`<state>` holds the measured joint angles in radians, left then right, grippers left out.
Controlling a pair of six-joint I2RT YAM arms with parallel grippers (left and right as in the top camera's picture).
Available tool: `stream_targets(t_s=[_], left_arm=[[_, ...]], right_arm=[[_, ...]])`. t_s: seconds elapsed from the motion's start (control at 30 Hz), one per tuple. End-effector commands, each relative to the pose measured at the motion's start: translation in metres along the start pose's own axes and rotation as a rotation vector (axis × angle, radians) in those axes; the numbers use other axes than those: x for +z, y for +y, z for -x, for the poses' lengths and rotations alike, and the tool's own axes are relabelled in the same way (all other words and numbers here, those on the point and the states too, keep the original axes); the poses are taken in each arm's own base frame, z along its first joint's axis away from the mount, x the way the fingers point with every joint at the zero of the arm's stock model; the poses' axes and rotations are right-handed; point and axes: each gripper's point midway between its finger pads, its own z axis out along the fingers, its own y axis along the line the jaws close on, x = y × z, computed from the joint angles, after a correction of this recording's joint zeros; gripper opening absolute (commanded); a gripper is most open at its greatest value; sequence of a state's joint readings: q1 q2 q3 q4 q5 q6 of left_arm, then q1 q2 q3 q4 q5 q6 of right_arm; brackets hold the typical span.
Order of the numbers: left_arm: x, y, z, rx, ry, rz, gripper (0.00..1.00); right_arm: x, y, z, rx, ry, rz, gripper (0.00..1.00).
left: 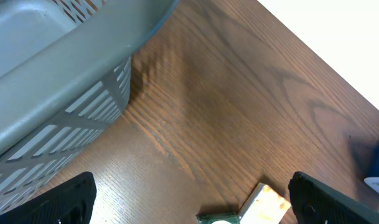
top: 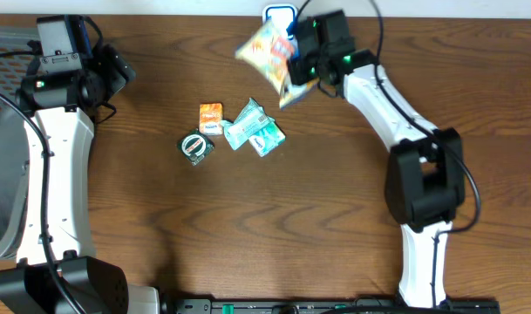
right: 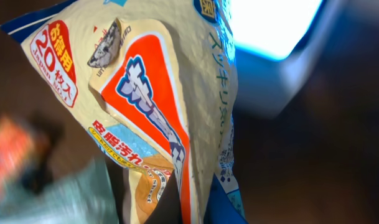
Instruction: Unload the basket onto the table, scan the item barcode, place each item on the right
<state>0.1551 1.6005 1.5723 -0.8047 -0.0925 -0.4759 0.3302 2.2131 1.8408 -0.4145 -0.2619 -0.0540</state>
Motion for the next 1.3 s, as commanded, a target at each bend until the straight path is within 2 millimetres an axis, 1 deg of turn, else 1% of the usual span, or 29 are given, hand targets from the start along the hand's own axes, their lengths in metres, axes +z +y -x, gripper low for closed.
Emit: stream_targets(t_s=[0.0, 0.1, 0.23, 0.3, 0.4, 0.5, 0.7, 0.8, 0.87, 0.93, 1.0, 1.03, 1.13, 1.17, 1.2, 1.23, 1.27], left_arm=[[-0.003, 0.0, 0.006, -0.018, -0.018, 0.004, 0.98], [-0.003, 0.0, 0.006, -0.018, -0.019, 0.004, 0.98], [-0.003, 0.0, 0.006, -0.018, -0.018, 0.004, 0.98], [-0.003, 0.0, 0.006, -0.018, -0.018, 0.004, 0.98], [-0.003, 0.0, 0.006, -0.018, -0.018, 0.004, 0.98], [-0.003, 0.0, 0.006, -0.018, -0.019, 0.004, 0.98], [-0.003, 0.0, 0.006, -0.018, -0.018, 0.004, 0.98], [-0.003, 0.0, 0.006, -0.018, -0.018, 0.004, 0.98], [-0.003, 0.0, 0.006, -0.018, -0.018, 0.004, 0.98], [-0.003, 0.0, 0.006, -0.018, -0.018, 0.004, 0.98], [-0.003, 0.0, 0.006, -0.018, -0.019, 0.004, 0.98], [-0.003, 0.0, 0.006, -0.018, -0.018, 0.004, 0.98], [-0.003, 0.0, 0.006, -0.018, -0.018, 0.004, 0.98], [-0.003, 0.0, 0.006, -0.018, -0.018, 0.004, 0.98], [-0.003, 0.0, 0.006, -0.018, -0.018, 0.004, 0.98], [-0.003, 0.0, 0.006, -0.018, -0.019, 0.004, 0.98], [-0.003, 0.0, 0.006, -0.018, -0.019, 0.004, 0.98]], right_arm=[[-0.041, -0.015, 0.055, 0.016, -0.167, -0.093, 0.01], [-0.039, -0.019, 0.063, 0.046, -0.209, -0.099, 0.01], [-0.033, -0.037, 0.067, 0.127, -0.248, -0.178, 0.01], [-0.023, -0.04, 0.063, 0.143, -0.249, -0.185, 0.01], [-0.01, -0.045, 0.051, 0.185, -0.225, -0.184, 0.01], [-0.005, -0.05, 0.043, 0.22, -0.204, -0.185, 0.01], [-0.009, -0.055, 0.048, 0.226, -0.224, -0.19, 0.01], [-0.026, -0.073, 0.055, 0.277, -0.255, -0.218, 0.01], [-0.044, -0.094, 0.062, 0.316, -0.286, -0.243, 0.01], [-0.066, -0.122, 0.065, 0.351, -0.312, -0.283, 0.01], [-0.087, -0.151, 0.061, 0.385, -0.318, -0.331, 0.01], [-0.097, -0.17, 0.055, 0.408, -0.312, -0.372, 0.01], [-0.125, -0.226, 0.023, 0.489, -0.266, -0.518, 0.01], [-0.147, -0.265, -0.008, 0.55, -0.209, -0.646, 0.01], [-0.161, -0.284, -0.026, 0.581, -0.176, -0.722, 0.01], [-0.173, -0.299, -0.039, 0.603, -0.153, -0.789, 0.01], [-0.189, -0.317, -0.055, 0.629, -0.129, -0.87, 0.01]])
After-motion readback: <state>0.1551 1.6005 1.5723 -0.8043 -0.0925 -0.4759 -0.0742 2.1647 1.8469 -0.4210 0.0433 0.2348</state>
